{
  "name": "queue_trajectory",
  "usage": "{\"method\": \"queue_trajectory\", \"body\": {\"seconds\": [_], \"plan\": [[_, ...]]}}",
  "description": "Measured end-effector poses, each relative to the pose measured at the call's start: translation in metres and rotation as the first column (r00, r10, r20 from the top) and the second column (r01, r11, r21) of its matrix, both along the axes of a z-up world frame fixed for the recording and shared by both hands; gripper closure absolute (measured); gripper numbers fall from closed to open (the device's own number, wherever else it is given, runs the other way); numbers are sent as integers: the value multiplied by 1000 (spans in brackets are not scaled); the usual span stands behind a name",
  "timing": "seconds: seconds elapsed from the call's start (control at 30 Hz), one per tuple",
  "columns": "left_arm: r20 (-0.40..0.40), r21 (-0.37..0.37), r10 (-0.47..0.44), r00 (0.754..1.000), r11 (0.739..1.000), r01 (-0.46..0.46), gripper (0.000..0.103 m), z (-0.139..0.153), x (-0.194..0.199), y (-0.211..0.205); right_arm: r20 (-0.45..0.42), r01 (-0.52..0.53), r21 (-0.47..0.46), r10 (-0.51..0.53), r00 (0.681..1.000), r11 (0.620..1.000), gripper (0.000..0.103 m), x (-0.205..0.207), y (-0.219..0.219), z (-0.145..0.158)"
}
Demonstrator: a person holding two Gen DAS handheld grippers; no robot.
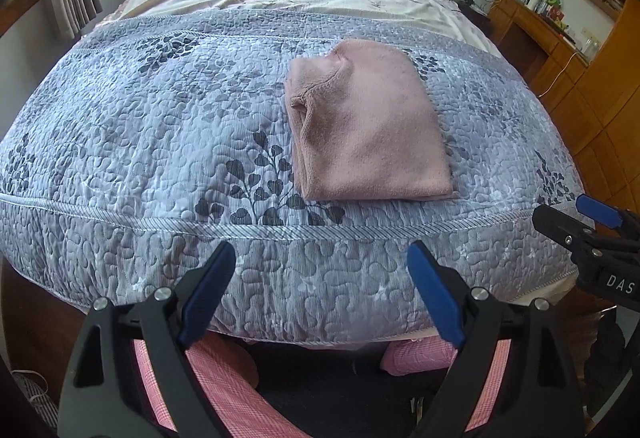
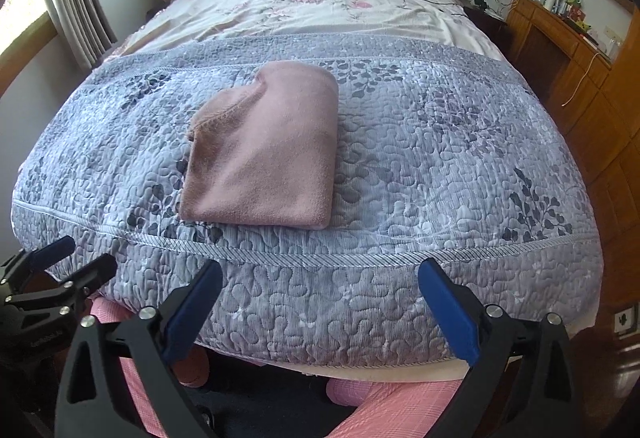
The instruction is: Fold small clothes
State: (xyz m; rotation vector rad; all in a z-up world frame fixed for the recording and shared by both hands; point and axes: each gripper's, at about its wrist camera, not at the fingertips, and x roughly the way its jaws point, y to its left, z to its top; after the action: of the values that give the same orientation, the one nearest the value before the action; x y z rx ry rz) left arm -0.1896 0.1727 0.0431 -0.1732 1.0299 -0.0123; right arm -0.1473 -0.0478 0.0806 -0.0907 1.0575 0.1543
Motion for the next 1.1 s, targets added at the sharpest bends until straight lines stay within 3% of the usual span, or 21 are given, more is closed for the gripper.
{"method": "queue_trajectory", "body": {"seconds": [1.1], "plan": [[9, 33, 0, 1000, 999, -1, 16, 3, 1, -5, -29, 52, -9, -52, 998, 999, 4, 6, -14, -14]]}}
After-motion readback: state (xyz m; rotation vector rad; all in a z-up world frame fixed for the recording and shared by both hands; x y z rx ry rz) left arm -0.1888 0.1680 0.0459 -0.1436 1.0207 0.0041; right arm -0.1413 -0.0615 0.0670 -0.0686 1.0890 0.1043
